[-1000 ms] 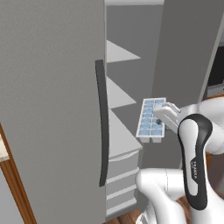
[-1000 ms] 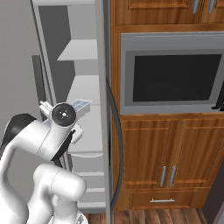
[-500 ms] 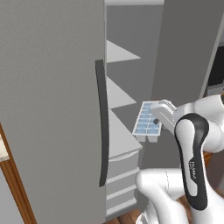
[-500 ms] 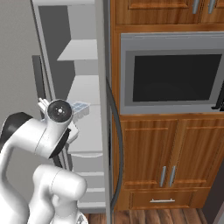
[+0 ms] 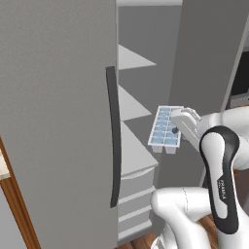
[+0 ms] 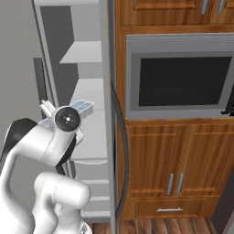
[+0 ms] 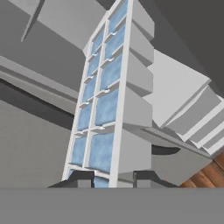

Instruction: The ice cube tray has been filled with water. Take the tray and place it in the freezer to make ice. Close the freezer door after placing the tray.

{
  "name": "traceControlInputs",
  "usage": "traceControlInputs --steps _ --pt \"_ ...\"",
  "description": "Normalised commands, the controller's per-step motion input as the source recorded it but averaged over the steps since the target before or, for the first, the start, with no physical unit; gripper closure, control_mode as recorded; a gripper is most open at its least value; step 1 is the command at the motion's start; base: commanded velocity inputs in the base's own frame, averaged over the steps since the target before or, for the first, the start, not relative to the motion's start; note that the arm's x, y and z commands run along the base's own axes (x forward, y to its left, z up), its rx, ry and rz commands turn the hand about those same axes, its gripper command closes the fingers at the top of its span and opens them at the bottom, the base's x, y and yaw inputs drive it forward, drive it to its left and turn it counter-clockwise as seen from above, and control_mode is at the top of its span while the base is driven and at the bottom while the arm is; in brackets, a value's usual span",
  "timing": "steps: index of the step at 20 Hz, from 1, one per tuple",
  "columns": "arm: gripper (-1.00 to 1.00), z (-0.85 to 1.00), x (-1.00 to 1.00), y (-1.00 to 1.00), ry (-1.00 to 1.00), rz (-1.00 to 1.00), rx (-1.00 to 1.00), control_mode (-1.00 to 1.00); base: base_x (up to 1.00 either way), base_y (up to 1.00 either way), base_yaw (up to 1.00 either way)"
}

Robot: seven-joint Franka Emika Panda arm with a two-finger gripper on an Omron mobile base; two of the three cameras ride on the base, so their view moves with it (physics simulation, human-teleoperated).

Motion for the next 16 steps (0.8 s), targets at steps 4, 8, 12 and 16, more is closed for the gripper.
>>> traceControlInputs --steps 4,8,12,16 --pt "1.0 0.0 0.0 0.14 -0.18 0.0 0.0 -1.0 0.0 0.0 0.0" --pt "1.0 0.0 0.0 0.03 -0.02 0.0 0.0 -1.0 0.0 0.0 0.0" --pt "1.0 0.0 0.0 0.07 0.0 -0.01 0.0 -1.0 0.0 0.0 0.0" --pt "1.0 0.0 0.0 0.01 0.0 -0.08 0.0 -1.0 0.0 0.0 0.0"
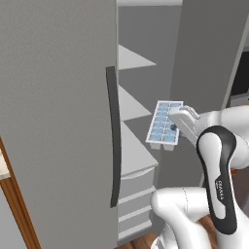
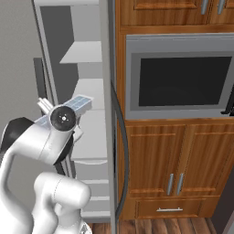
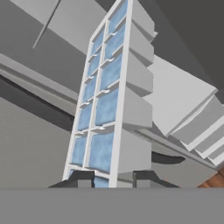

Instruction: The ice cube tray has been filled with water. Take the tray and place it in the freezer to make ice. Close the freezer door after placing the tray.

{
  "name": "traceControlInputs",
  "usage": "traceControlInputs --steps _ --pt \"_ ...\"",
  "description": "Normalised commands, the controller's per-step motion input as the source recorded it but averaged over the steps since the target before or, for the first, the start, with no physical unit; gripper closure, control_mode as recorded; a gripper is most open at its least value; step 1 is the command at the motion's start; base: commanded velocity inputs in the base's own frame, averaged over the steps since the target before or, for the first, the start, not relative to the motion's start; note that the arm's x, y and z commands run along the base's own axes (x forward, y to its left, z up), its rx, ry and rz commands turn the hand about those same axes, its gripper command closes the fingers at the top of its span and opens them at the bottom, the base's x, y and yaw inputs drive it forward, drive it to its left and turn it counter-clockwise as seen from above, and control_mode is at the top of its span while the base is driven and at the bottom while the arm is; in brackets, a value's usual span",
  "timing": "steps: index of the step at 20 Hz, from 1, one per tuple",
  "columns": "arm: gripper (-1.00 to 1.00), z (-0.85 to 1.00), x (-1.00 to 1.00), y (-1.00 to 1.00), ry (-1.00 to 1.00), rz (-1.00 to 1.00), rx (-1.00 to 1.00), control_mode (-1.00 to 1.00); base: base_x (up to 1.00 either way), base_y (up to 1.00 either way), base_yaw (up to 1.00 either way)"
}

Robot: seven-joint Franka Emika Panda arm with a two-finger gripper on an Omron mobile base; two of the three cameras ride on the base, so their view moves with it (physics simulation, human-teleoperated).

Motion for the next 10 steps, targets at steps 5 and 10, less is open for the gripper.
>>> traceControlInputs --steps 5,10 --pt "1.0 0.0 0.0 0.0 0.0 -0.17 0.0 -1.0 0.0 0.0 0.0" --pt "1.0 0.0 -0.04 0.0 0.0 -0.23 0.0 -1.0 0.0 0.0 0.0"
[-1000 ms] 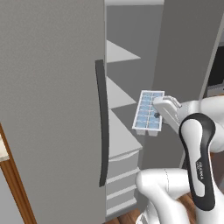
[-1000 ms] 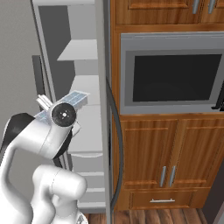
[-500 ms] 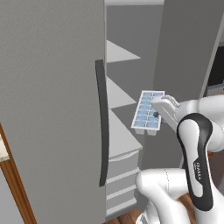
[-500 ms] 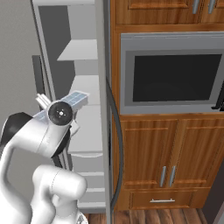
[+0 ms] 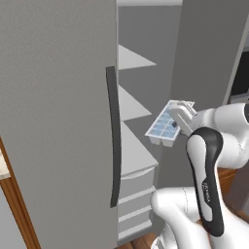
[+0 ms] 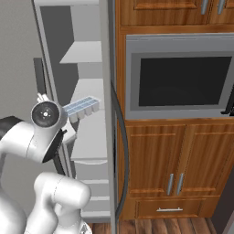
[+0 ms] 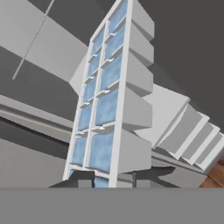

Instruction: The ice cube tray has been filled with water. Take the tray and place it in the freezer to make ice. Close the freezer door after placing the tray.

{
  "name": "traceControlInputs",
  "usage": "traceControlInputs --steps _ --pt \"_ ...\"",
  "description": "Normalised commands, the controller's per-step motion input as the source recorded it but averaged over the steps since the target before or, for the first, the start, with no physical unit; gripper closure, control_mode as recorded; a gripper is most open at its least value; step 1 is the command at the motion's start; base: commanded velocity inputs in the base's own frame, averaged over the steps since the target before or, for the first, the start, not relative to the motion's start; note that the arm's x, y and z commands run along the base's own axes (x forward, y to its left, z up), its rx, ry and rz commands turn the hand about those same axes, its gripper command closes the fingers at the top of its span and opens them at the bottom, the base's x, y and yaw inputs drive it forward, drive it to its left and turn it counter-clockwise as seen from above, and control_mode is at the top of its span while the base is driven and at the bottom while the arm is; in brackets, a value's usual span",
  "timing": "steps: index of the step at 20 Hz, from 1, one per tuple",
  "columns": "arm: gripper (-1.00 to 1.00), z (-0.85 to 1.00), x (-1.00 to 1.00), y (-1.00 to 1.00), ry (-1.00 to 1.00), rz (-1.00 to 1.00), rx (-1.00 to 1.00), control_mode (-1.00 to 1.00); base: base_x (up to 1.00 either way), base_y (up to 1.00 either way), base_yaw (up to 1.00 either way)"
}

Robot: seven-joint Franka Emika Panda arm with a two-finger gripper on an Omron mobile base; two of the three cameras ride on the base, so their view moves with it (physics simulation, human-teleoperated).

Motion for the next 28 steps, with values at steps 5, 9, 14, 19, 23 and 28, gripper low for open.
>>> traceControlInputs --steps 5,9,14,19,23,28 --pt "1.0 0.0 -0.01 0.04 0.0 -0.16 0.0 -1.0 0.0 0.0 0.0" --pt "1.0 0.0 0.0 0.01 0.0 -0.06 0.0 -1.0 0.0 0.0 0.0" --pt "1.0 0.0 0.0 0.01 0.0 0.0 0.0 -1.0 0.0 0.0 0.0" --pt "1.0 0.0 0.0 0.0 0.0 0.03 0.0 -1.0 0.0 0.0 0.0" --pt "1.0 -0.01 0.08 0.0 0.0 0.07 0.0 -1.0 0.0 0.0 0.0" --pt "1.0 -0.08 0.13 0.07 0.0 0.1 0.0 -1.0 0.0 0.0 0.0"
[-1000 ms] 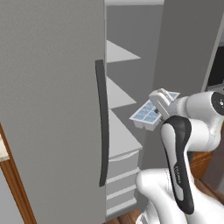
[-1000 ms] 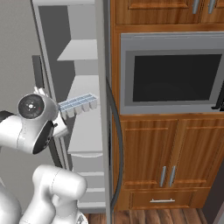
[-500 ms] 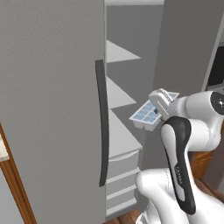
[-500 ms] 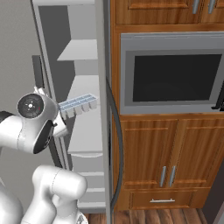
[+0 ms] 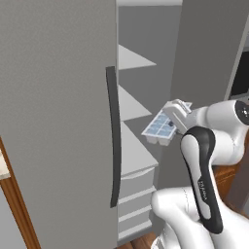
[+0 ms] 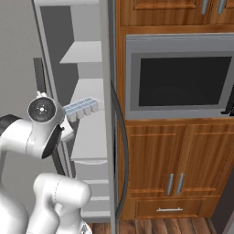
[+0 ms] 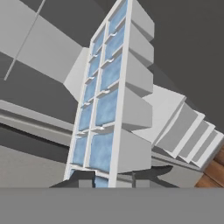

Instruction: The ice cube tray has been filled with water. Take the tray and place it in the freezer to make ice. Close the freezer door after placing the tray.

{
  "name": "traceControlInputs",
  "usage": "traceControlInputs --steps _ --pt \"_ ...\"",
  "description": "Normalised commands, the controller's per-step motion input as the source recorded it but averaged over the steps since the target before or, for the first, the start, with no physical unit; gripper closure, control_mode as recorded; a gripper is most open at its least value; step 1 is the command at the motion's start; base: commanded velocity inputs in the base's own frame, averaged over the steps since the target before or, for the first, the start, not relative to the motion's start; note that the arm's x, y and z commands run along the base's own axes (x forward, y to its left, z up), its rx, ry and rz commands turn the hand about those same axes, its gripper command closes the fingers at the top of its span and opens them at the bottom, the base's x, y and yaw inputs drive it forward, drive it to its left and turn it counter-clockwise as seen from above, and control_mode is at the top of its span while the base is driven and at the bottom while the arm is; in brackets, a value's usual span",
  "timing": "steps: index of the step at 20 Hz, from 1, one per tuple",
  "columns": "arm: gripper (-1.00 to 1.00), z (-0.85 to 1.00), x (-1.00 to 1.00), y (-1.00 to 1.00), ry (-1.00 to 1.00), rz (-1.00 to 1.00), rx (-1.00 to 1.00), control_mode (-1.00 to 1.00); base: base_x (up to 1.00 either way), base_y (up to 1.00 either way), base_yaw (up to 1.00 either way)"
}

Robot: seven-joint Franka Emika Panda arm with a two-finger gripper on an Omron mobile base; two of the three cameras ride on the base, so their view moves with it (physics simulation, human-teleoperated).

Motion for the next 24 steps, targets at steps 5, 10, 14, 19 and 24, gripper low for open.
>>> traceControlInputs --steps 5,10,14,19,24 --pt "1.0 -0.17 0.23 0.23 0.0 0.04 0.0 -1.0 0.0 0.0 0.0" --pt "1.0 -0.13 0.21 0.19 0.0 0.0 -0.01 -1.0 0.0 0.0 0.0" --pt "1.0 -0.01 0.1 0.05 0.0 0.0 0.0 -1.0 0.0 0.0 0.0" --pt "1.0 0.0 0.03 0.0 0.0 0.0 0.0 -1.0 0.0 0.0 0.0" --pt "1.0 0.0 0.05 0.0 0.0 0.0 0.0 -1.0 0.0 0.0 0.0"
